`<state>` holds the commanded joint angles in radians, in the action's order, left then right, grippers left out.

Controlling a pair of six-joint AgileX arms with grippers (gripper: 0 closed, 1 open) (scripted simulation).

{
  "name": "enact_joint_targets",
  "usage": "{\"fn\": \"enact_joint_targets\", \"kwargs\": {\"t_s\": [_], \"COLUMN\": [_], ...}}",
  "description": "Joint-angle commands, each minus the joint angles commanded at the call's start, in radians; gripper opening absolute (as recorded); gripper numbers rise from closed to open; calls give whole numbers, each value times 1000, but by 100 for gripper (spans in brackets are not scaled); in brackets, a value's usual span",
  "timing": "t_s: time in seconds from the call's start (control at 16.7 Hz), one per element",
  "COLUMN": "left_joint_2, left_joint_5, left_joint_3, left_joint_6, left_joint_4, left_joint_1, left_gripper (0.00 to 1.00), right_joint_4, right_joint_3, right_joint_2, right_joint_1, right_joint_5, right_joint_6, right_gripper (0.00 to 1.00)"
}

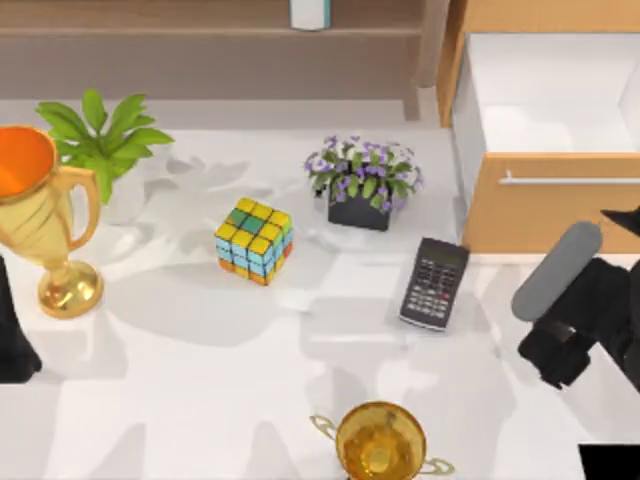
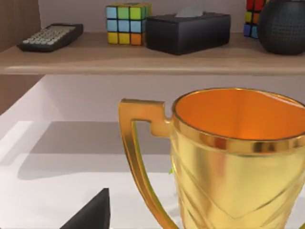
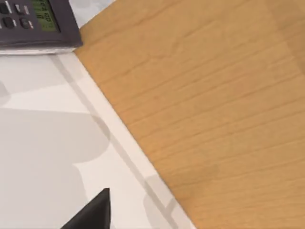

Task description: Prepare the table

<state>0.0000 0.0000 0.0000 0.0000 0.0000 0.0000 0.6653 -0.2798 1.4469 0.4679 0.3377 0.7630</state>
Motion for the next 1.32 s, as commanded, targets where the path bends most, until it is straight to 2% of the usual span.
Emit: {"fn": "enact_joint_targets", "kwargs": {"t_s": [0.36,0.66,0.9,1.32], "left_joint_2": [0,0,0,0], "left_joint_5": [0,0,0,0], "left_joint_3": [0,0,0,0], "left_joint_6": [0,0,0,0], "left_joint_4": [0,0,0,0], "left_joint_1": [0,0,0,0], "left_gripper": [100,100,100,100], "right_joint_4": [638,989,1091,1081], "right_joint_3": [68,72,64,53], "right_joint_2": [301,479,531,534], "right_joint_1": [-55,-104,-122,-124], "right_joint_5": [59,54,41,37], "right_joint_6": [447,708,792,791], "right_gripper": [100,100,100,100]}}
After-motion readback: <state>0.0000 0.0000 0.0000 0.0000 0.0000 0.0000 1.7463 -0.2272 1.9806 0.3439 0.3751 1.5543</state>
